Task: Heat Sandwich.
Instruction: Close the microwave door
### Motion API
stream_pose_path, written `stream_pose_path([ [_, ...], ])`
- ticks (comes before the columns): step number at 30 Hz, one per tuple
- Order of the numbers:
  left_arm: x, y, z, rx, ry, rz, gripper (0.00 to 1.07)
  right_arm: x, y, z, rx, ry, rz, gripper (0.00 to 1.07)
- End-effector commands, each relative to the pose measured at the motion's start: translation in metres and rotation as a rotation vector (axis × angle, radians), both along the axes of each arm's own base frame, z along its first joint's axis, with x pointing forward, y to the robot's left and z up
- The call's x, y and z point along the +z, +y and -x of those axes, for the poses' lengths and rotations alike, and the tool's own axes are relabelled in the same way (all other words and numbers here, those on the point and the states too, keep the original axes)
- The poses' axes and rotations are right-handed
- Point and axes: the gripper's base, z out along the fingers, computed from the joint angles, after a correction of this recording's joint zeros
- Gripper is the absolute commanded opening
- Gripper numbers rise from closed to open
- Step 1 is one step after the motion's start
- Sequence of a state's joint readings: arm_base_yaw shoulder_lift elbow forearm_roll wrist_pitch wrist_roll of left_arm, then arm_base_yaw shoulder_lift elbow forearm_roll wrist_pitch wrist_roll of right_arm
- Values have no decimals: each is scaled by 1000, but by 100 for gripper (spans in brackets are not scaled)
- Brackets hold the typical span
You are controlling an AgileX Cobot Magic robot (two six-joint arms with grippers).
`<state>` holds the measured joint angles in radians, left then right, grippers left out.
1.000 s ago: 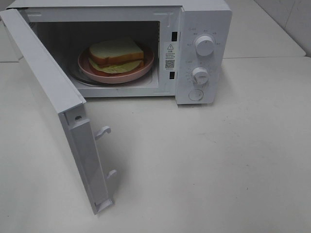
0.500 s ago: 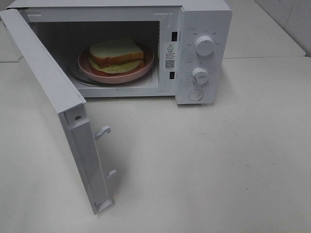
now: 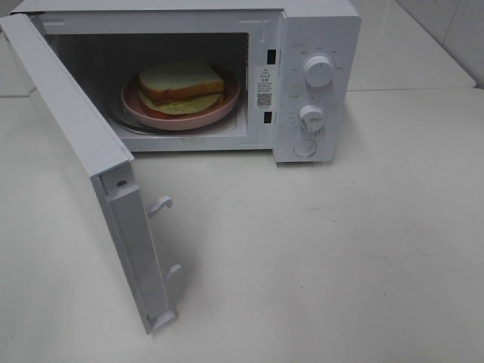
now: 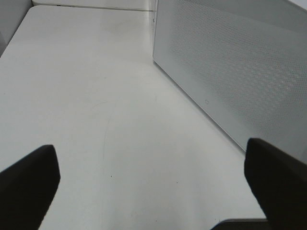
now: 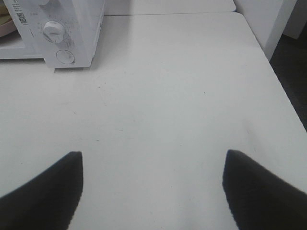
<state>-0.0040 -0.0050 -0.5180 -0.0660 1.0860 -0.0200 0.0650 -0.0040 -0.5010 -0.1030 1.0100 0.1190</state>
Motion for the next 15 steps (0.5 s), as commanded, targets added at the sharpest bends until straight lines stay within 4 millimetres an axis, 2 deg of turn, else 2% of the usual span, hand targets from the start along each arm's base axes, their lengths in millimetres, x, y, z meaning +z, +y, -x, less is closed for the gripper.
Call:
stream_pose_path([
  [1,0,-1,0,1,-16,7,98,1,0,4,-6,-42,-10,76],
  [12,1,0,0,8,-18,4,98,1,0,4,-6,-42,-10,76],
  [15,8,0,-1,4,-50,12,97,1,0,4,-7,-42,-11,76],
])
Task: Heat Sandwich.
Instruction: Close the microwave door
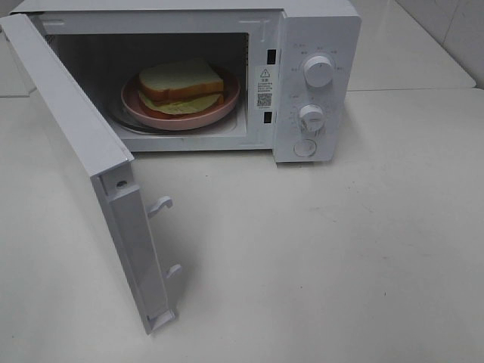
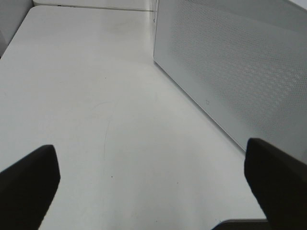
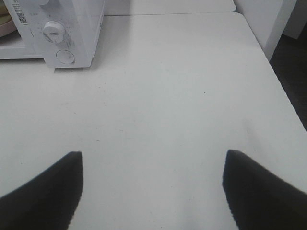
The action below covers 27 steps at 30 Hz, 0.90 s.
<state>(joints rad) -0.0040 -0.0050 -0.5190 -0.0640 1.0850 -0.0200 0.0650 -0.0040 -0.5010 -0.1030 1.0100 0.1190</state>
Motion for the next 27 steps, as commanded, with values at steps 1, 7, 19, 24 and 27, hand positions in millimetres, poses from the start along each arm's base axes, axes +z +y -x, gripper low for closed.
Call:
stream_pose_path([
  [1,10,0,-3,5,-53,11,97,1,0,4,-7,-42,-11,76],
  [7,15,1,-22,13,-8,4,88,1,0,4,-7,-42,-11,76],
  [19,18,2,-90,30,21,12,31,1,0,4,-7,-42,-11,76],
  [24,18,2,-116,37,5,26,0,1,0,4,-7,-42,-11,76],
  [27,17,2,-126,41,-5,34,0,1,0,4,-7,-42,-11,76],
])
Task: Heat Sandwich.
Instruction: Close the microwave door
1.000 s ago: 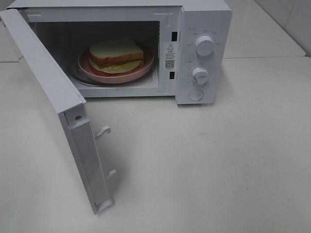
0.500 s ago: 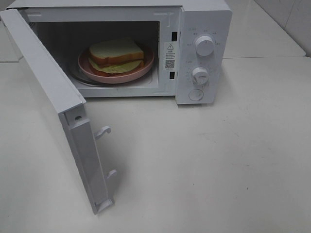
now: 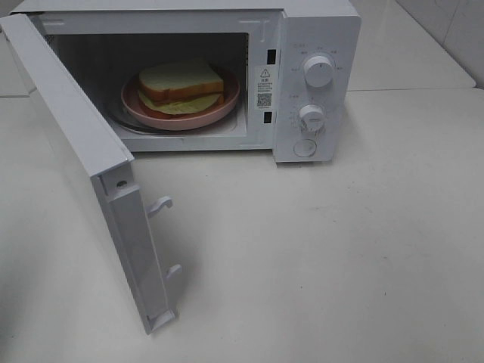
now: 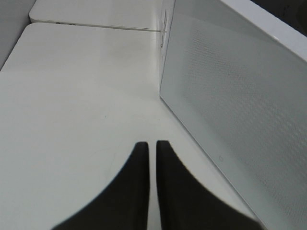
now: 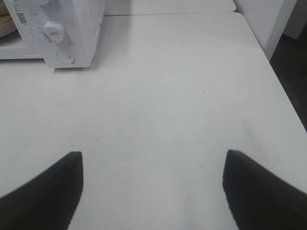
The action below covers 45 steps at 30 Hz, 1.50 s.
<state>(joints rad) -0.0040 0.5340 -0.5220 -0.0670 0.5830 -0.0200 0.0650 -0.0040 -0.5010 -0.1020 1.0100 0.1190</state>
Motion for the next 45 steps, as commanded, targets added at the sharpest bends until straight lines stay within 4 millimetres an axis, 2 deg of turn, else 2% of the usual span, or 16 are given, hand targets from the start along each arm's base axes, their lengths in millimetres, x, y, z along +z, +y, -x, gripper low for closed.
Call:
stream_pose_path([
  [1,1,0,-18,15,-49,24,0,1,0,4,-7,-42,-10,76],
  [3,-1,1,-33,23,-78,30,0,1,0,4,-7,-42,-10,76],
  [5,-2,1,-37,25,-85,32,0,1,0,4,-7,-42,-10,76],
  [8,-17,2,-54,44,-125,36,0,1,0,4,-7,-42,-10,76],
  [9,-17,2,-54,44,-125,36,0,1,0,4,-7,-42,-10,76],
  [11,-31,4,-63,58,-164,32,0,1,0,4,-7,-42,-10,76],
  [19,-54,7,-80,77,-289,4,0,1,0,4,-7,-42,-10,75],
  [24,-67,4,-93,23,-345,-56,0,1,0,4,-7,-42,-10,75],
  [31,-89,-11,-115,-186,-382,-155,0,1,0,4,-7,-42,-10,75],
  [36,-99,-21,-124,-253,-436,-35,0,1,0,4,-7,-42,-10,75],
  [45,-116,-31,-138,-331,-430,1,0,1,0,4,-7,-42,-10,75],
])
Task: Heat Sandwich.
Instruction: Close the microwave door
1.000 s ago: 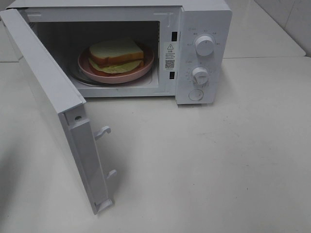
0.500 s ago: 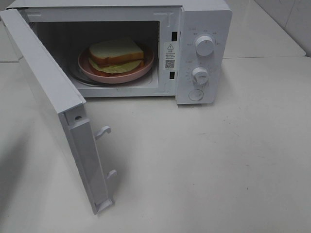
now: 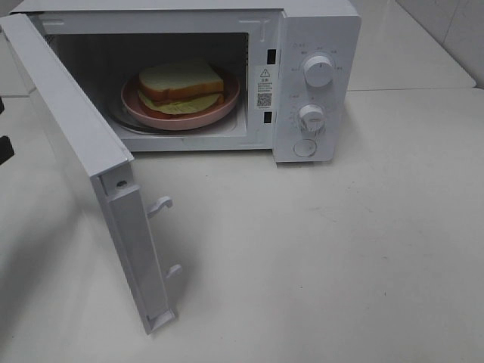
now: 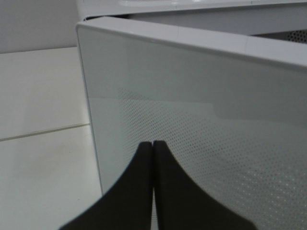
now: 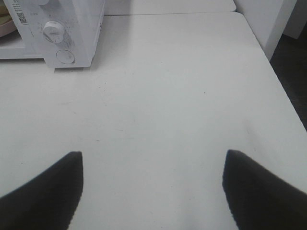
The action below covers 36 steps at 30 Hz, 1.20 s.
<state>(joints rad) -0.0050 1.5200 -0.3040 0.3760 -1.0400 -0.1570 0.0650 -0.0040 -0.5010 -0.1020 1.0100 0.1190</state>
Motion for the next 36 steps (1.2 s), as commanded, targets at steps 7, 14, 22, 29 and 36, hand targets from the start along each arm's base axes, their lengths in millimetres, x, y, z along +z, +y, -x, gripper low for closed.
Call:
stream_pose_path([
  [7,-5,-29,-12,-105,5,12,0,1,0,4,-7,-42,-10,75],
  [14,-9,-48,-20,-118,22,44,0,1,0,4,-7,-42,-10,75],
  [22,-6,-68,-31,-101,49,73,0,1,0,4,-7,-42,-11,75],
  [29,-6,-86,-41,-132,46,84,0,1,0,4,-7,-42,-11,75],
  [36,-8,-114,-51,-169,57,96,0,1,0,4,-7,-42,-11,75],
])
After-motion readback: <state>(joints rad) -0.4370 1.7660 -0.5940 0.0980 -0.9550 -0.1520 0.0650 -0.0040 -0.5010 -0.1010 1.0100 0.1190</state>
